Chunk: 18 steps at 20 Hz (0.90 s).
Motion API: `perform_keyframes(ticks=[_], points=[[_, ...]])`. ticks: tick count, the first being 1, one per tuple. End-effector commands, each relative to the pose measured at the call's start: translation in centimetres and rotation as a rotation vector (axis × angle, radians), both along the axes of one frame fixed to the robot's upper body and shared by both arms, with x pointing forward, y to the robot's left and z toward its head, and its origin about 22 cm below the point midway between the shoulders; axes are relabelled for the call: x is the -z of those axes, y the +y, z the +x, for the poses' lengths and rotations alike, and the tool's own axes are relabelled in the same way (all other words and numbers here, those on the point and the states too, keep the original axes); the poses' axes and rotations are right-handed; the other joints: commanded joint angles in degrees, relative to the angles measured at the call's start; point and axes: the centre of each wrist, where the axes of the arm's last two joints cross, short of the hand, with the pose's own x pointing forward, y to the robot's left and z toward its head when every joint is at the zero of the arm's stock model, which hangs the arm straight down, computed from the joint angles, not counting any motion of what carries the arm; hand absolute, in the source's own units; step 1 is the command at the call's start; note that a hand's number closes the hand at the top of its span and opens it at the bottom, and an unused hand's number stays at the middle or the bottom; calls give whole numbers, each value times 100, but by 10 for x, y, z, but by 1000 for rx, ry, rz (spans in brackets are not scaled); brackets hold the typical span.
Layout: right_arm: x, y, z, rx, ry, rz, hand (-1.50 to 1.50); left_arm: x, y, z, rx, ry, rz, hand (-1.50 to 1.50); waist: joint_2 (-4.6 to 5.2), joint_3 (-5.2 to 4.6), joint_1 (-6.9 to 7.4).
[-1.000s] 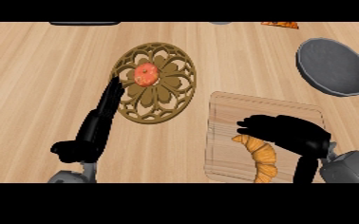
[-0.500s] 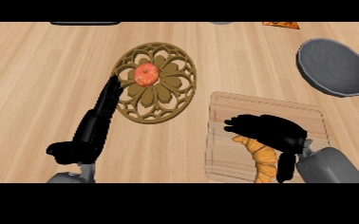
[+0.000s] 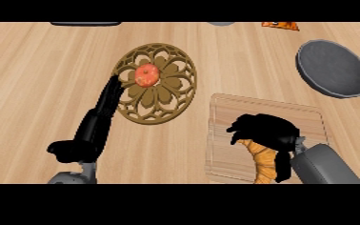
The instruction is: Pick the croissant from the cutting board and place it in the pan
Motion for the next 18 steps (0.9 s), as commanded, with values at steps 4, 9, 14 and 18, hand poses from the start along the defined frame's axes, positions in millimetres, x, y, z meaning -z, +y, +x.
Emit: perform_keyframes(ticks=[4, 9, 14, 18], points=[[20, 7, -9, -61, -16, -20, 150, 0, 0, 2, -5, -6, 5, 0, 44, 40, -4], [14, 13, 6, -35, -106, 67, 150, 0, -2, 1, -9, -13, 1, 0, 44, 40, 5], [0, -13, -9, 107, -205, 189, 150, -1, 3, 2, -12, 3, 6, 0, 29, 39, -84], [-9, -61, -22, 391, -263, 178, 150, 11, 14, 2, -53, -2, -2, 0, 22, 32, -256]])
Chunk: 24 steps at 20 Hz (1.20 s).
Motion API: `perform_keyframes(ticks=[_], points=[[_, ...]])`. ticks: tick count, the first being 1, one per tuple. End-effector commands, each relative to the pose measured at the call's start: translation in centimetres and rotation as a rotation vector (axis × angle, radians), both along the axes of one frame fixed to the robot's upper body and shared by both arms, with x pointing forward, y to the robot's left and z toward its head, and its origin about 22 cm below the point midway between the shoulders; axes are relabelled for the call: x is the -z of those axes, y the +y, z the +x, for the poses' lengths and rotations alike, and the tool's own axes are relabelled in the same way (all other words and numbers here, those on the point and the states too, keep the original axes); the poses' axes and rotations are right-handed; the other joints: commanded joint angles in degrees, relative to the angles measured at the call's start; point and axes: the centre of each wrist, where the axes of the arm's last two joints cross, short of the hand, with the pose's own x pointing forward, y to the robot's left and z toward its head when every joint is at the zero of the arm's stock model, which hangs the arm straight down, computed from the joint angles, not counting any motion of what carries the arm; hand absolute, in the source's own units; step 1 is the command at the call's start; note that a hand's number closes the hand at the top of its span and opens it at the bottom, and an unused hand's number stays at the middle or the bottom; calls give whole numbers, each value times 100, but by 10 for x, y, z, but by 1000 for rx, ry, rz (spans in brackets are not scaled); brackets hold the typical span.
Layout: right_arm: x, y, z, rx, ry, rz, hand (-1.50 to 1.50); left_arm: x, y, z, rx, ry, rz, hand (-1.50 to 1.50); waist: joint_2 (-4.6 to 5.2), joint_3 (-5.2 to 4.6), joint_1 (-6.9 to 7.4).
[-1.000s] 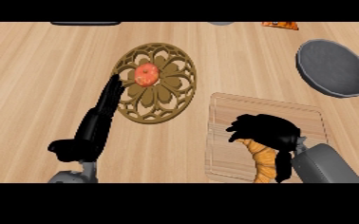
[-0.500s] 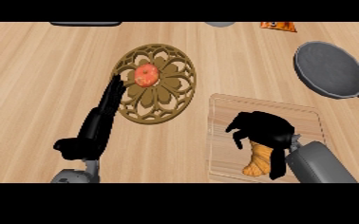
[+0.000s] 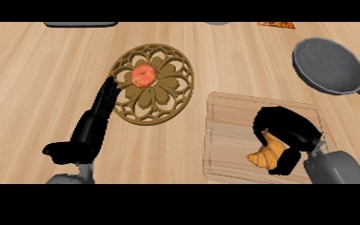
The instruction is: Pick the croissant from the cutting board and place it in the pan
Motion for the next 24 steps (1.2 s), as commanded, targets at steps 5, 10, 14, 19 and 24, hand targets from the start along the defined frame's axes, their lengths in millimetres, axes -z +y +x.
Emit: perform_keyframes(ticks=[5, 10, 14, 19, 24], points=[[-50, -46, -37, 370, -256, 108, 150, 6, 6, -7, -18, 14, 8, 0, -15, 23, -109], [-88, -45, -59, 438, -363, 348, 150, -1, -7, -8, 0, 4, 7, 0, -3, 27, -43], [-105, -60, -67, 551, -332, 412, 150, -6, -1, -4, 16, 12, 4, 0, 26, 28, 48], [-96, -97, -43, 682, -284, 563, 150, -4, 3, 5, 20, -13, 9, 0, 44, 33, 109], [-85, -125, -11, 784, -293, 609, 150, -6, -12, -2, 21, 0, 7, 0, 49, 34, 147]])
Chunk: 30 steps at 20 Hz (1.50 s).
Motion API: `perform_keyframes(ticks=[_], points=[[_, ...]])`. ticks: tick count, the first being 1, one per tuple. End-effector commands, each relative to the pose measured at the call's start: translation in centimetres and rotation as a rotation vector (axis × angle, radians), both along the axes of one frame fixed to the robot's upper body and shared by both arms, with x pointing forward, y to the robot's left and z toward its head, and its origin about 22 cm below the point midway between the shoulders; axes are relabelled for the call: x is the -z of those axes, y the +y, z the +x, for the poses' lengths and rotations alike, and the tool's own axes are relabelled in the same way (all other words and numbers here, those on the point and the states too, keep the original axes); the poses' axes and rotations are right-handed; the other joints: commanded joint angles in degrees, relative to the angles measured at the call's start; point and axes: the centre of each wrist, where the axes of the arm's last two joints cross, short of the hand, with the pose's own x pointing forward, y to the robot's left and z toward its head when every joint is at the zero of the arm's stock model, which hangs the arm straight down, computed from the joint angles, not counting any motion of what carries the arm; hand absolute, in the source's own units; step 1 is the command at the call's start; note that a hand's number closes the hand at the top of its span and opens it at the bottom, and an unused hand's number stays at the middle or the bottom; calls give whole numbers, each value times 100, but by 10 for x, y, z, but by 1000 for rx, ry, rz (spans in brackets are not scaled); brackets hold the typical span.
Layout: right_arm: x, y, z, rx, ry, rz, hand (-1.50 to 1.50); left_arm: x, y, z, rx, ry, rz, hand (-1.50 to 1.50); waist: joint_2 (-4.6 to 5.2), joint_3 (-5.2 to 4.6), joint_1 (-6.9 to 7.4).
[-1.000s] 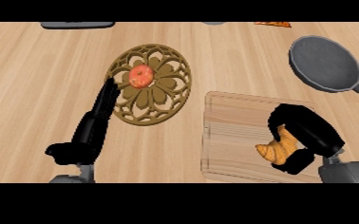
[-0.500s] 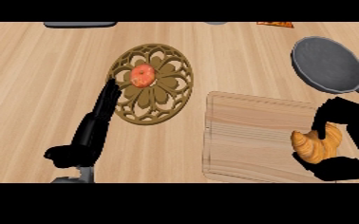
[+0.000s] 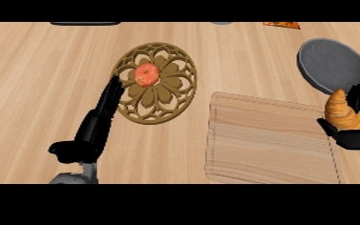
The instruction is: Pick the croissant from the cutting board and place it in the pan
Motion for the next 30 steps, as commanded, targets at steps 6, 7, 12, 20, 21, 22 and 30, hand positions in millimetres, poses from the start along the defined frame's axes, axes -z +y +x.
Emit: perform_keyframes(ticks=[6, 7, 12, 20, 21, 22, 30], points=[[27, -33, 61, 179, -140, -55, 150, 2, -1, -5, 22, -9, -2, 0, 34, 7, 119], [16, -64, 56, 185, -169, -112, 150, -5, -15, 3, 21, -25, -6, 0, 54, 14, 134], [34, -67, 88, 289, -259, 0, 150, -7, 4, -4, 22, -6, 1, 0, 56, 15, 197], [23, -84, 116, 325, -275, 29, 150, -2, -33, 5, 53, -32, -6, 0, 124, 25, 299], [19, -97, 109, 344, -284, 31, 150, -1, -16, 3, 79, -28, 10, 0, 186, 39, 430], [27, -87, 115, 314, -278, 22, 150, -5, -22, 14, 73, -20, -1, 0, 175, 34, 368], [50, -81, 113, 172, 273, -34, -150, -12, -25, 13, 103, -43, -8, 0, 260, 42, 665]])
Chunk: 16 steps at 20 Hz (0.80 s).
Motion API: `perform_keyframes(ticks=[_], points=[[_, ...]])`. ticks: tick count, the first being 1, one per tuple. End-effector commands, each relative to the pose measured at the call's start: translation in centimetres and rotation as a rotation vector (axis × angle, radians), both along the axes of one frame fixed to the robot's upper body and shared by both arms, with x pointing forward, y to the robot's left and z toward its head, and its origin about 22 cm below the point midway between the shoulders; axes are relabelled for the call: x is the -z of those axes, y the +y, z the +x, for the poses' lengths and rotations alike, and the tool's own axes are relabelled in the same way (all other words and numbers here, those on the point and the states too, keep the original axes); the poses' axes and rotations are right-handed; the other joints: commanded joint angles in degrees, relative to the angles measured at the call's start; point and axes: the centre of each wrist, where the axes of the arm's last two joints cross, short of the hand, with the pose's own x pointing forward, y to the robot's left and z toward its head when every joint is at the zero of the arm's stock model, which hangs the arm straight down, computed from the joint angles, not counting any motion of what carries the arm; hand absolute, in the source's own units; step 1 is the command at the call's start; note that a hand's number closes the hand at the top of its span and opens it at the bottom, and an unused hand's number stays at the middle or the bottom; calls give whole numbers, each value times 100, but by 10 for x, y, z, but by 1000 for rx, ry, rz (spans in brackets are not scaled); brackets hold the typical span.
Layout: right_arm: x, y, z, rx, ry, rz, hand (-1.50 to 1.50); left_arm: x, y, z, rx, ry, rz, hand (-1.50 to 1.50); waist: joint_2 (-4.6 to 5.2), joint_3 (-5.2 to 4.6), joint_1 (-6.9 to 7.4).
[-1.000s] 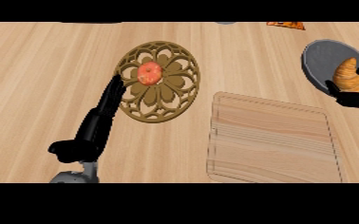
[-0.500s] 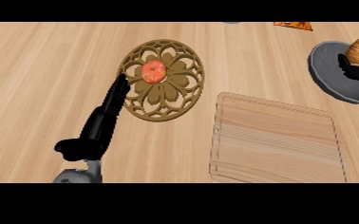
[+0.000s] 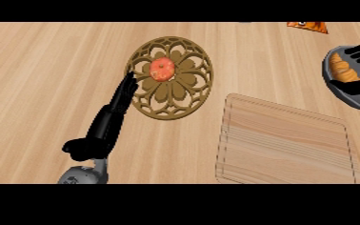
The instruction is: Pick the croissant from the cutting board and place it in the pan
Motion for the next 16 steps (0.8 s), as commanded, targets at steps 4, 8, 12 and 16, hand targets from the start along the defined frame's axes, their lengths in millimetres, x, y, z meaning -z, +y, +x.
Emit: perform_keyframes(ticks=[4, 8, 12, 16], points=[[11, 21, 13, -134, 142, 125, -150, -5, 6, 7, 9, -8, 2, 0, 11, 14, -4], [6, 15, 11, -144, -74, 264, -150, -1, 5, 4, -24, -5, -2, 0, -16, 25, -125], [-16, -4, 9, -98, -180, 399, -150, 6, 8, -2, -39, 4, -6, 0, -13, 21, -125], [-11, -22, -8, -109, -152, 522, -150, -1, 9, 1, -22, 0, -1, 0, -36, 18, -186]])
